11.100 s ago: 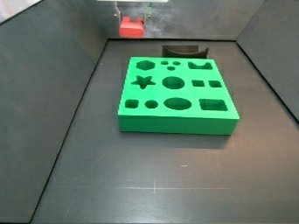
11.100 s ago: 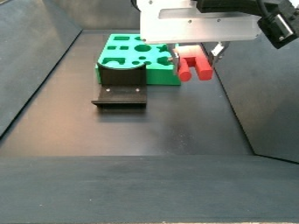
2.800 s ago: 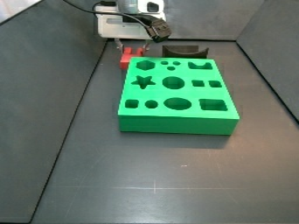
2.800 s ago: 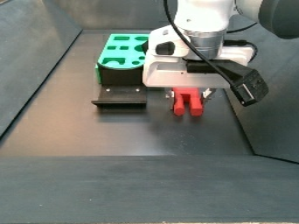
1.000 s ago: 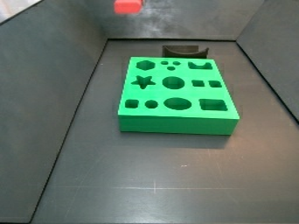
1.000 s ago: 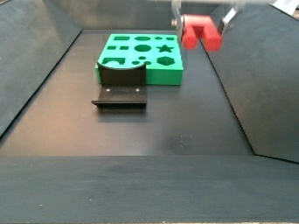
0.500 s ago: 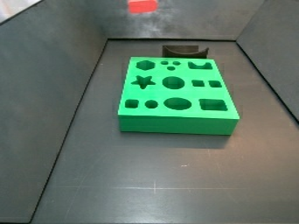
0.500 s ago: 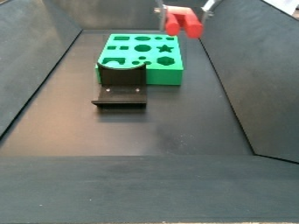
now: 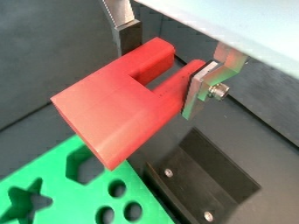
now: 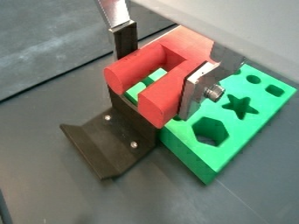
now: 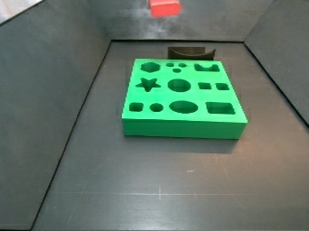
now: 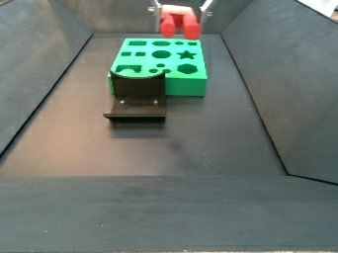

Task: Pick up the square-circle object. Move up. Rotate the square-circle object. Place the square-circle object on the fixture. Regrasp the square-circle object. Move to above the board. Insert the square-circle object.
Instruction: Place the square-circle object on the fixture.

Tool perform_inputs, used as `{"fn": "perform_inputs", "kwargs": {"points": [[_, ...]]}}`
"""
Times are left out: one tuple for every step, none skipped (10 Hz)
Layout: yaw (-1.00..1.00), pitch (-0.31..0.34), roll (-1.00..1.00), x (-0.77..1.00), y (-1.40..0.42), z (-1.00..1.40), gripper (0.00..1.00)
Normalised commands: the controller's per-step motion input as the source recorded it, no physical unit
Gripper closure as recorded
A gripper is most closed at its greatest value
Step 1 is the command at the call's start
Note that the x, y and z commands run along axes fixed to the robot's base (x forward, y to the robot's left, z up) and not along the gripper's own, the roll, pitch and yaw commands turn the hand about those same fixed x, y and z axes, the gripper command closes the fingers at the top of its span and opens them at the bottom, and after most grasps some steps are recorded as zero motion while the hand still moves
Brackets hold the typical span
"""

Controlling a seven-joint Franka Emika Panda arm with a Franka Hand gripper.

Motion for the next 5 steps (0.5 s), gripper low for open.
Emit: {"fn": "perform_inputs", "kwargs": {"points": [[0.04,0.071,0.08,0.58,-0.04,-0.01,1.00],[0.04,0.081,0.08,0.51,-0.03,-0.01,1.00],[0.04,0.101,0.09,0.37,-0.02,-0.01,1.00],[0.04,0.119,0.09,0.24,-0.02,0.00,1.00],[-0.08,0.254,-1.00,0.86,0.61,0.08,1.00]]}}
